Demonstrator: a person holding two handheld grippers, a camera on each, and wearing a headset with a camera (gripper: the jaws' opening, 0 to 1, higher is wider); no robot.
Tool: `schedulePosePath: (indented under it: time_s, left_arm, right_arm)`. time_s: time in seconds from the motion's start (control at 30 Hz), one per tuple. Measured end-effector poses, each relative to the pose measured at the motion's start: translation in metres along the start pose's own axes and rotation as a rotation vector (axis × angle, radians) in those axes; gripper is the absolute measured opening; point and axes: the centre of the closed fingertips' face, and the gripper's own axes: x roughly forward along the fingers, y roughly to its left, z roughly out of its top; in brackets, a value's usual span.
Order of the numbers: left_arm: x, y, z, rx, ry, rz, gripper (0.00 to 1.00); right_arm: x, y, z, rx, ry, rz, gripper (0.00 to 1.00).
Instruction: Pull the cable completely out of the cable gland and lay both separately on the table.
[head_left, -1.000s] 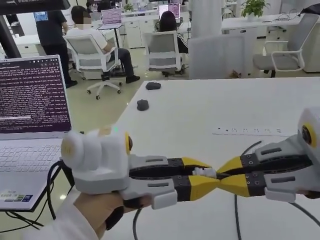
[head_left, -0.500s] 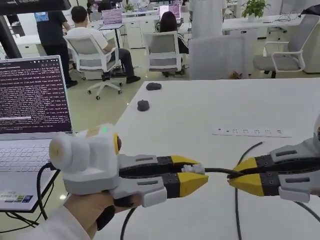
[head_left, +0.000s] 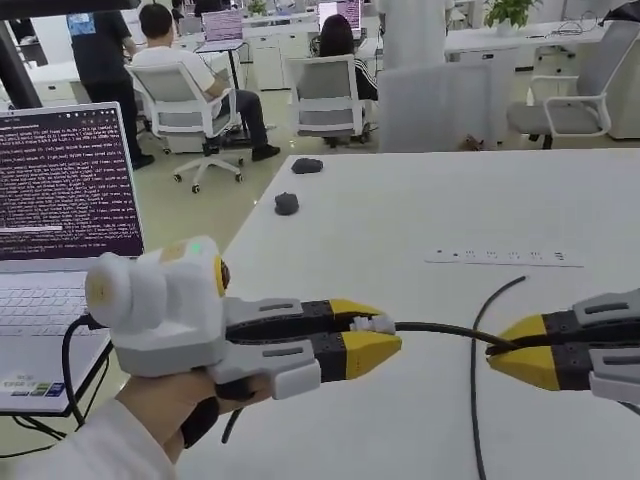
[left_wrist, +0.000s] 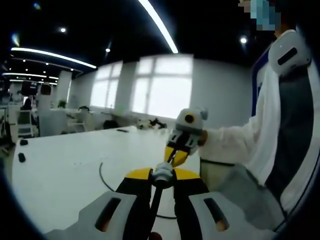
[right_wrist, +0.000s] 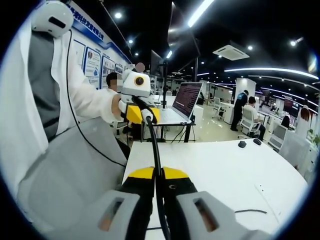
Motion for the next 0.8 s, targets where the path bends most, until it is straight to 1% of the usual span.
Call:
schedulePosePath:
  time_s: [0.23,0.27,0.33,0.37,0.5,0.6,0.67,0.73,0.8]
  left_arm:
    - [0.002,-0.003,-0.001,-0.003,0.007,-0.007,0.16]
    - [0.003,-0.005,-0.001,-0.001,0.009,-0.013,0.16]
    - [0.006,-0.008,-0.001,0.002,0.013,-0.024,0.16]
    - [0.007,-0.009,-0.001,0.002,0.013,-0.027,0.16]
    - [0.012,-0.013,-0.001,0.0,0.012,-0.038,0.16]
    - [0.014,-0.014,-0.002,0.003,0.017,-0.044,0.16]
    - [0.016,-0.015,-0.003,0.005,0.023,-0.049,0.16]
    - [0.018,-0.016,-0.004,0.004,0.026,-0.053,0.16]
    - [0.02,-0.017,-0.004,0.003,0.026,-0.058,0.16]
  right_arm:
    - [0.001,0.002,-0.004,0.01,0.008,0.003,0.03]
    - [0.001,0.003,-0.007,0.022,0.022,0.009,0.04]
    - [0.003,0.003,-0.012,0.015,0.048,0.007,0.05]
    - [0.004,0.003,-0.014,0.012,0.055,0.005,0.07]
    - [0.004,0.0,-0.016,0.022,0.075,-0.015,0.21]
    - [0.003,-0.002,-0.01,0.013,0.069,-0.03,0.24]
    - [0.003,-0.004,-0.001,-0.005,0.051,-0.039,0.26]
    - [0.003,-0.005,0.007,-0.023,0.033,-0.04,0.27]
    - [0.004,-0.003,0.017,-0.05,0.009,-0.028,0.27]
